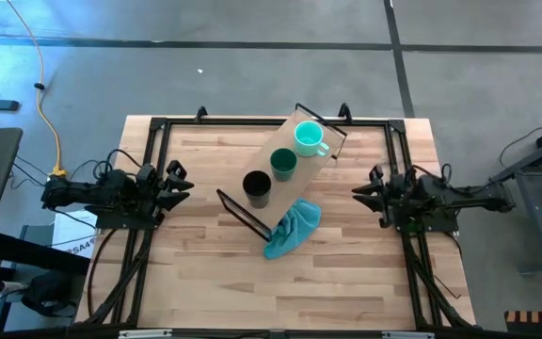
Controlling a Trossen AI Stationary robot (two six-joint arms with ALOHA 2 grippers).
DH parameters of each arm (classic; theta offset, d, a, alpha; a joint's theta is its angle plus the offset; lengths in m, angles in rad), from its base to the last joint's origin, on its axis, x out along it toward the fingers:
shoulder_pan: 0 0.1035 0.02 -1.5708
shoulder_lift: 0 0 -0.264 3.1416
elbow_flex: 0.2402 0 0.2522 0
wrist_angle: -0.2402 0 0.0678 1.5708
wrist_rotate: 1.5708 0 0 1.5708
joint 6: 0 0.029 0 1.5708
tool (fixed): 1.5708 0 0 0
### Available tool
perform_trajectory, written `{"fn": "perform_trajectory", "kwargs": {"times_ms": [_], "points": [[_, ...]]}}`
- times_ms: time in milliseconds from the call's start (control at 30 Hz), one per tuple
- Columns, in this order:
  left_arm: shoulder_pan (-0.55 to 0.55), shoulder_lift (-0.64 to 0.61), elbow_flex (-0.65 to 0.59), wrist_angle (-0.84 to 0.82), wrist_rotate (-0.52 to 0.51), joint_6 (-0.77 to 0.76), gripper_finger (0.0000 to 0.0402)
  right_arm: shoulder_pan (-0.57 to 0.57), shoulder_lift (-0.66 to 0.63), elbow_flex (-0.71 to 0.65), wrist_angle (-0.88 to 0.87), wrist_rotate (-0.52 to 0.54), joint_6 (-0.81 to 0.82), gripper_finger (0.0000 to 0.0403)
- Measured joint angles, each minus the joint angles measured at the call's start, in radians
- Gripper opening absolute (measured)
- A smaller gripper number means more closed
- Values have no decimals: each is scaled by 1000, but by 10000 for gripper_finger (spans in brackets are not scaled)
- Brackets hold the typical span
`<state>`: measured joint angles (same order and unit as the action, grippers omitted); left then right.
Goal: Stack small to large cups/mugs on shelf
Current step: Return to Home Position
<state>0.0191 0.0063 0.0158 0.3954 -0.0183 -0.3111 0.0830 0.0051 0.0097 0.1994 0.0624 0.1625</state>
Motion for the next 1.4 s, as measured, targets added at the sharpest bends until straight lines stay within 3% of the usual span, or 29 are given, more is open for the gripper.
{"fn": "perform_trajectory", "kwargs": {"times_ms": [300,700,933,1200,1400], "points": [[0,0,0,-1,-1,0,129,-1,0,0,-114,83,24,79],[0,0,0,-11,9,6,129,-2,25,0,-165,86,-63,79],[0,0,0,-80,148,103,129,-2,69,0,-166,82,-112,79],[0,0,0,-223,144,110,129,-2,94,0,-166,80,-118,79],[0,0,-5,-242,110,241,129,-2,94,0,-167,79,-118,79]]}}
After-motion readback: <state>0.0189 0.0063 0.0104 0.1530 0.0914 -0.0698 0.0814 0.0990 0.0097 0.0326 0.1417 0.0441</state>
